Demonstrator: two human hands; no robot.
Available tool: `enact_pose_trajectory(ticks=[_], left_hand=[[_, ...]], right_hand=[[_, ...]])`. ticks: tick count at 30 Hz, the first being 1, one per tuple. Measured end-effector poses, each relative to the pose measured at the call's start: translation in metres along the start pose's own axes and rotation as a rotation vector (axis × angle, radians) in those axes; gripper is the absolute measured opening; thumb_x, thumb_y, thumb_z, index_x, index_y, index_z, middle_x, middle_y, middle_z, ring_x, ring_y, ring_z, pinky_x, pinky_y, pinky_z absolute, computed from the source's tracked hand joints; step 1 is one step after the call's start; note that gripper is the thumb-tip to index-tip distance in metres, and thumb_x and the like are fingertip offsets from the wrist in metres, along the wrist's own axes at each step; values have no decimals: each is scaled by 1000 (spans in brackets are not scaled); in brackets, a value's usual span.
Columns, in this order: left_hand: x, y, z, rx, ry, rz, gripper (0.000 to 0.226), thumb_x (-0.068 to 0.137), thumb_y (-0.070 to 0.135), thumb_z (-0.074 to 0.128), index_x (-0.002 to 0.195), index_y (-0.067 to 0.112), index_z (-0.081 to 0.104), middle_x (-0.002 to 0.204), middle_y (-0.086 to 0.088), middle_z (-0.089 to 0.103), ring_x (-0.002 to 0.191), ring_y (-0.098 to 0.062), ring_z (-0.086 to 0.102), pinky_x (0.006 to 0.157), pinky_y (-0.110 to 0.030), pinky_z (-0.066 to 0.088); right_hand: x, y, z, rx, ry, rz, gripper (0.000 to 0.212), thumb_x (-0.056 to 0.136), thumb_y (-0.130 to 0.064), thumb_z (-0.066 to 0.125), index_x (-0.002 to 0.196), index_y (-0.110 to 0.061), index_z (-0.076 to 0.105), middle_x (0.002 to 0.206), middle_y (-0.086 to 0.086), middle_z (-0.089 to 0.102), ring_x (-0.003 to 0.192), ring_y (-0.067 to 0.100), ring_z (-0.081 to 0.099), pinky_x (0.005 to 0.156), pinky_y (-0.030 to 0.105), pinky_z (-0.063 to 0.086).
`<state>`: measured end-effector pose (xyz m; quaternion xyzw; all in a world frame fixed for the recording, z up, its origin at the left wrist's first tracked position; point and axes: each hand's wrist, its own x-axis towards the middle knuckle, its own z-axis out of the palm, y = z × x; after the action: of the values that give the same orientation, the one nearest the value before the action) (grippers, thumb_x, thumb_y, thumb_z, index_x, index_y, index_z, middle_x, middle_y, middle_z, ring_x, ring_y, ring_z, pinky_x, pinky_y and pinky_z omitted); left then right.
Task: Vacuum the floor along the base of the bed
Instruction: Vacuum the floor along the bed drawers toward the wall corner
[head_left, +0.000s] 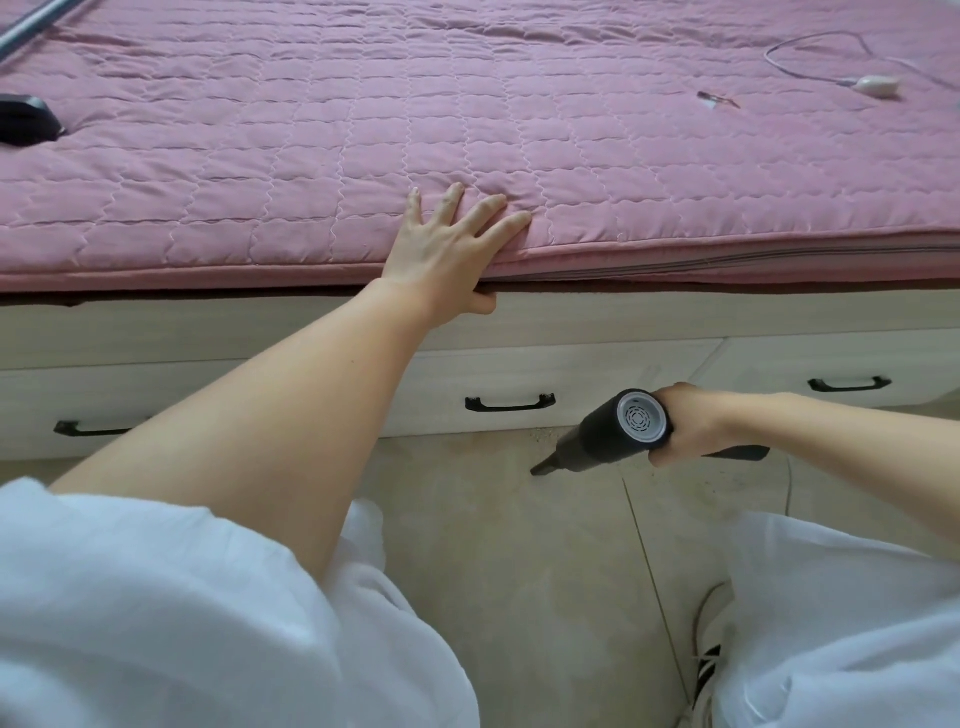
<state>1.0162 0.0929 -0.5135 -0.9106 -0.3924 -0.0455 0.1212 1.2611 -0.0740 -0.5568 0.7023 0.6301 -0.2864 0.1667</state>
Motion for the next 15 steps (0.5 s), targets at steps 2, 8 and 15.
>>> enact_pose_trajectory(ticks=[2,8,15], left_hand=[[2,4,-1,-17,1,-13,103,76,51,74,154,32,10,161,1,13,148,-38,10,113,-67,14],[20,30,-7,-62,16,69,100,75,46,75,153,31,16,159,2,18,147,-35,16,109,-72,17],[43,64,-6,-60,92,147,95,76,48,73,153,28,21,158,0,25,145,-33,24,113,-61,22]], right_hand=[[-1,2,-2,-5,-5,-2,24,73,-21,70,85,-27,51,86,-4,59,81,17,56,67,23,44],[0,12,-1,-3,-55,-20,26,71,-23,72,88,-25,53,85,-4,61,82,17,59,67,23,46],[14,35,-9,88,6,12,30,69,-22,72,96,-19,58,90,1,65,82,18,63,68,29,51]])
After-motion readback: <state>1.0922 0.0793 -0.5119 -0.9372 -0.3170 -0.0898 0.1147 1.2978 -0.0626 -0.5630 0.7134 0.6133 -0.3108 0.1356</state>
